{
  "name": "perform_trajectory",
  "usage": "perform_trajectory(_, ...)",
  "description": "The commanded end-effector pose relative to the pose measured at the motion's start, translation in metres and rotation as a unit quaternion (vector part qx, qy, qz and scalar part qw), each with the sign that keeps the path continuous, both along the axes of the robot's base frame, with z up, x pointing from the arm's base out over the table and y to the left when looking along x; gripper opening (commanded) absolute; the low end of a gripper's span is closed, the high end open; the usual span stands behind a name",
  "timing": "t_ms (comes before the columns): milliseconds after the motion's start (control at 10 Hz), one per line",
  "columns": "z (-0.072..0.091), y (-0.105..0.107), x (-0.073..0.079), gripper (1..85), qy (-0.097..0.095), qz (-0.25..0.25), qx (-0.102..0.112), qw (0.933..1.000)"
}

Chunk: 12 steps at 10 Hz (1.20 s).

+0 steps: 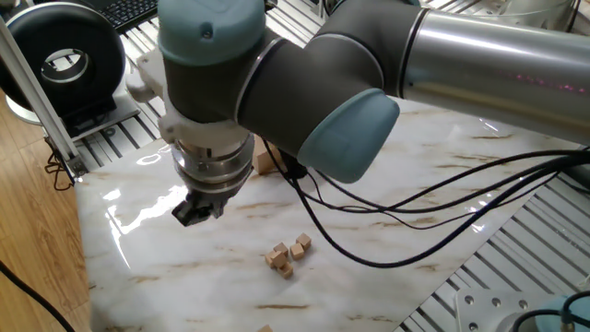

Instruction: Stack the blocks into a pyramid shape

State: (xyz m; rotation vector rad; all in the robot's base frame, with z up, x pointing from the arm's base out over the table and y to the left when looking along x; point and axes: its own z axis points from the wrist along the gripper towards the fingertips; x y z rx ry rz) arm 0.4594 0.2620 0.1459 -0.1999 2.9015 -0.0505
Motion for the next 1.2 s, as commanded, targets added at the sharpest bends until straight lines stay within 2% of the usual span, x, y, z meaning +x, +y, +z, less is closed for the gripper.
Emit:
perform_trajectory(0,0.002,-0.006,0.006,1.3,-0.01,0.014,-0.014,0.9998)
perform_trajectory(200,0.002,-0.004,0.003,1.3,-0.006,0.019,-0.011,0.9997)
perform_trajectory(300,0.001,0.0,0.001,1.3,-0.002,0.009,0.0,1.0)
perform_trajectory(400,0.0,0.012,-0.002,1.3,0.005,-0.006,0.027,0.9996)
perform_trajectory(500,0.0,0.017,-0.003,1.3,0.007,-0.006,0.037,0.9993)
perform_trajectory(800,-0.001,0.02,-0.011,1.3,0.022,-0.018,0.044,0.9986)
perform_trajectory(900,-0.001,0.026,-0.014,1.3,0.028,-0.03,0.059,0.9974)
perform_trajectory(1000,0.005,0.029,-0.021,1.3,0.033,-0.028,0.053,0.9977)
perform_trajectory(1100,0.011,0.029,-0.031,1.3,0.038,-0.023,0.036,0.9984)
